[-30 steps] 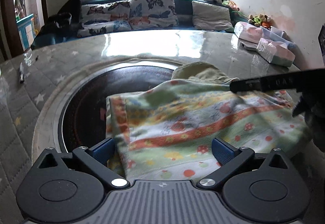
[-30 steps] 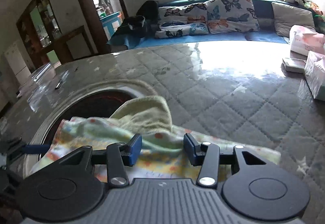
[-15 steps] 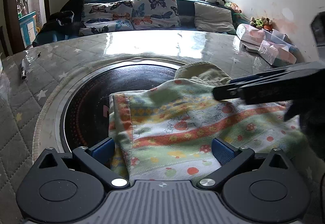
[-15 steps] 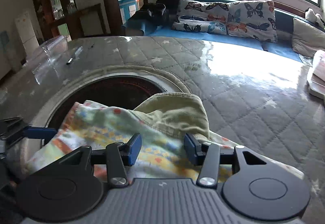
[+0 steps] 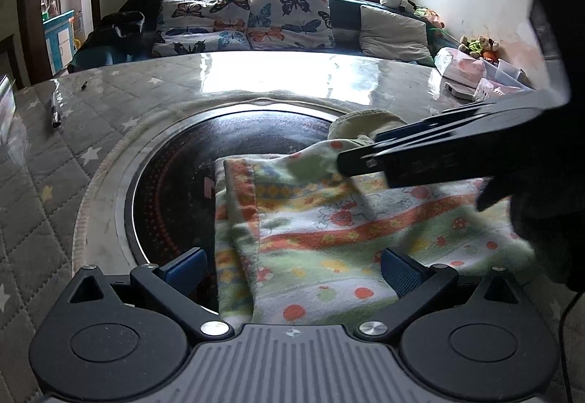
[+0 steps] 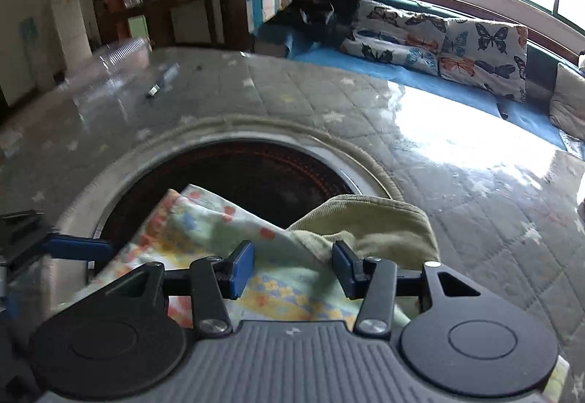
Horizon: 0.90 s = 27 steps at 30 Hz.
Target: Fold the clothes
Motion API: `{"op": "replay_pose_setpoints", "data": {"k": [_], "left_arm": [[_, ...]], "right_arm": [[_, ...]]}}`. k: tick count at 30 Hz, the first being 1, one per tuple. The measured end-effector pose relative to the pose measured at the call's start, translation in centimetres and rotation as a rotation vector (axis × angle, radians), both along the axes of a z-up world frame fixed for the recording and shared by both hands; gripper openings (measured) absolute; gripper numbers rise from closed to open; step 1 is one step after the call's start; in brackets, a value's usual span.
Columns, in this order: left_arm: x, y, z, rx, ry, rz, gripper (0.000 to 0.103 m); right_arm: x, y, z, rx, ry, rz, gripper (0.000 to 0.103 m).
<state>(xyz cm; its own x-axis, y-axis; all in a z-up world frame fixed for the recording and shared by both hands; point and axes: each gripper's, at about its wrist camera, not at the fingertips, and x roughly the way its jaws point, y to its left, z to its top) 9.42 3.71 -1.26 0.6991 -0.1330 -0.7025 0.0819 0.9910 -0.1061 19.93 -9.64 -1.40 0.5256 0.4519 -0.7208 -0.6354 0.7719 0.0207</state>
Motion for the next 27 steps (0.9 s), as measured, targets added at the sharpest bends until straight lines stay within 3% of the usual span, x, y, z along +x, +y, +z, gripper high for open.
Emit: {"op": "replay_pose_setpoints", "data": {"k": [4, 12, 19, 27], "left_arm": [[-0.1, 0.1, 0.2, 0.002, 0.006, 0.005, 0.103], [0.6, 0.2, 1.7, 0.026, -0.032, 0.022, 0.103], [2.6, -0.6, 1.6, 0.026, -0.027, 0.072, 0.103], [3.5, -1.3, 0.2, 0.08, 0.001, 0.087, 0.103]], "right_arm": [[0.6, 0.7, 0.2, 0.008, -0.004, 0.0, 0.056], [-1.2, -4.1, 2.8, 0.039, -0.046, -0.034, 0.057], [-3.3, -7.5, 0.9, 0.035, -0.01, -0.075, 0.057], [-7.1, -8.2, 0.8, 0.036, -0.042, -0.046, 0.059]]}}
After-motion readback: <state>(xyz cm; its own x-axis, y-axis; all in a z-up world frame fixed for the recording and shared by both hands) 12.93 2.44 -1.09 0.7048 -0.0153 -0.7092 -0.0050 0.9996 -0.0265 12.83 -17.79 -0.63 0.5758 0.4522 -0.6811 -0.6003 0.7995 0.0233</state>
